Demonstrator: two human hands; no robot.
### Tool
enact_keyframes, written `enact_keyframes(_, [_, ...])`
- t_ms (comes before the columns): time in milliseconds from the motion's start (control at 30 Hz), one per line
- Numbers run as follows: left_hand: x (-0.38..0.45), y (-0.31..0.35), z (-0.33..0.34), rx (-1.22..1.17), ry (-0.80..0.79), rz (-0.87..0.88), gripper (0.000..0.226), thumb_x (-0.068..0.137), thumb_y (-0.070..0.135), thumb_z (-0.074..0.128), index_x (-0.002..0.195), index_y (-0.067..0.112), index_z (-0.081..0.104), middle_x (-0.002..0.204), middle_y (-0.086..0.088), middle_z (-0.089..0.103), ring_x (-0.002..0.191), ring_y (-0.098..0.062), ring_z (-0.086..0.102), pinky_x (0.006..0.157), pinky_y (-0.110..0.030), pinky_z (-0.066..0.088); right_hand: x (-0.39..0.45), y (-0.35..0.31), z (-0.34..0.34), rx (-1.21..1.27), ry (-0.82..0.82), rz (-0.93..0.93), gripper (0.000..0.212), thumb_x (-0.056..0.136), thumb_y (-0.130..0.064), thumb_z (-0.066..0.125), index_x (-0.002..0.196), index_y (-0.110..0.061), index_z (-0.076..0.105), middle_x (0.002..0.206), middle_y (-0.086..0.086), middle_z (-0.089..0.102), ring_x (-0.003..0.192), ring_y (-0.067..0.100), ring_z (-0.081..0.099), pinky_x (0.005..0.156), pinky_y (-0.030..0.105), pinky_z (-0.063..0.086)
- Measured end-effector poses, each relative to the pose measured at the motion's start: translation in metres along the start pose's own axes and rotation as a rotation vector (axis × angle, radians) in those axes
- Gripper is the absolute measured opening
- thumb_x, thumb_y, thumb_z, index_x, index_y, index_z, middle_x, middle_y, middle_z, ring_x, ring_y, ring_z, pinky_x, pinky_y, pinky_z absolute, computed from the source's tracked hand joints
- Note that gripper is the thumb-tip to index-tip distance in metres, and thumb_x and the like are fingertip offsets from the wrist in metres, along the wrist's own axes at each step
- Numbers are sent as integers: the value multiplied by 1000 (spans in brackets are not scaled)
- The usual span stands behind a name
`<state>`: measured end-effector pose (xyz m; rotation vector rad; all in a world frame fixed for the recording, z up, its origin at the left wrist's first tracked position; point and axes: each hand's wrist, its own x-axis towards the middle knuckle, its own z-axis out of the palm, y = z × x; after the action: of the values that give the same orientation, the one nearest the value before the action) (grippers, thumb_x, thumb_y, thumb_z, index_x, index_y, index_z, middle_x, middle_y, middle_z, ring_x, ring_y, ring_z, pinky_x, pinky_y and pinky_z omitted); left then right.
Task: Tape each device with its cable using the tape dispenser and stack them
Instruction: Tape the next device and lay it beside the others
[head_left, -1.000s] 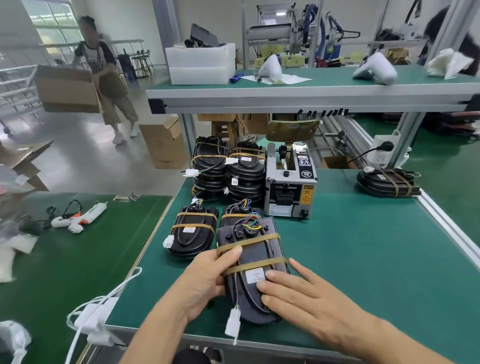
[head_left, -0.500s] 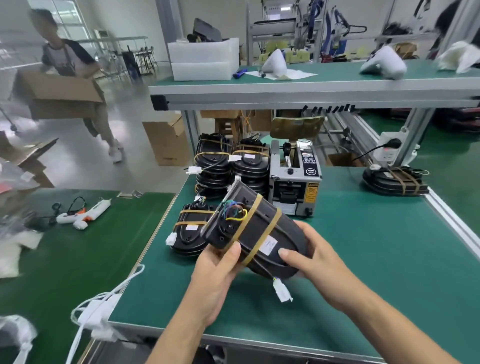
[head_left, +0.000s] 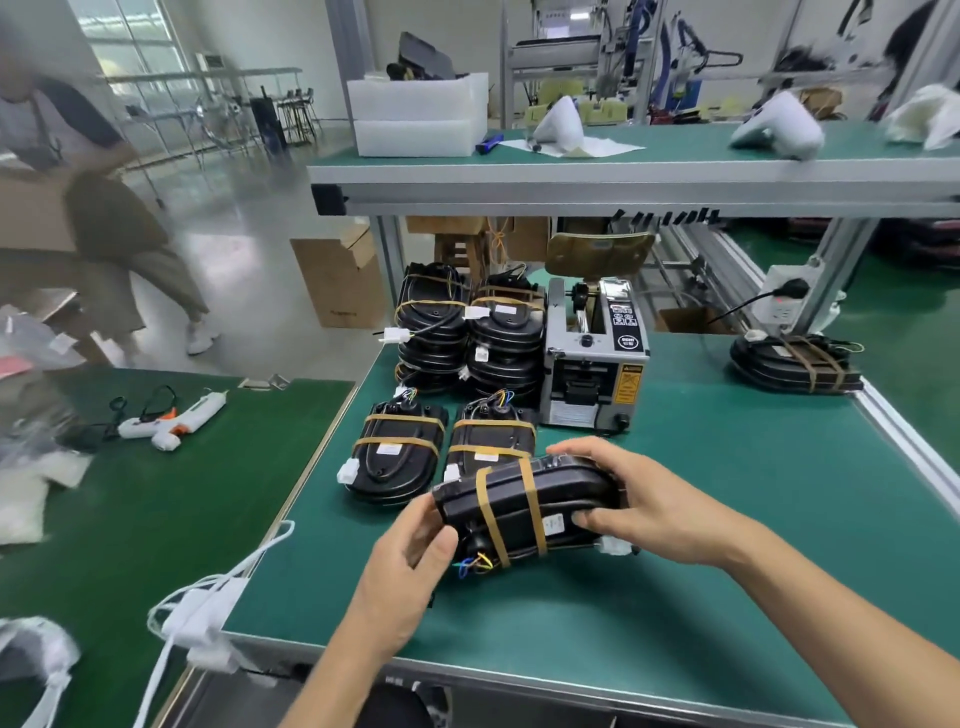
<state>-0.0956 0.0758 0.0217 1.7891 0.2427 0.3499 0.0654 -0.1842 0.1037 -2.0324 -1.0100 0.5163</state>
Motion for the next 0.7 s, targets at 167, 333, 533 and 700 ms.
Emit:
enact_keyframes(167, [0,-7,5,-52,31,25,53,86,83,65,128,51,68,126,15,77,119,-6,72,98,-16,53,5,3,15,-11,32,-4,66,91,-17,72,143,-48,46,132,-16,66,119,8,64,105,33,52])
enact_keyframes(333, [1,-14,8,-47,46,62,46,86,80,70,124,54,70,120,10,80,113,-10,75,94,-17,56,3,10,19,0,38,2,65,92,-17,71,142,-50,46,133,-17,64,122,9,62,108,39,50])
enact_keyframes(533, [2,-21,10,-50,8,58,50,84,75,76,125,46,72,119,5,81,112,-16,76,96,-25,59,-4,15,14,-34,-51,43,70,90,-32,74,146,-57,41,141,-36,53,130,-7,53,108,11,39])
enact_keyframes(700, [5,-25,9,-86,-10,41,51,83,73,80,125,46,74,120,6,81,114,-14,76,95,-20,57,13,13,0,255,305,76,34,97,-30,73,131,-29,69,117,-12,77,113,4,70,98,22,54])
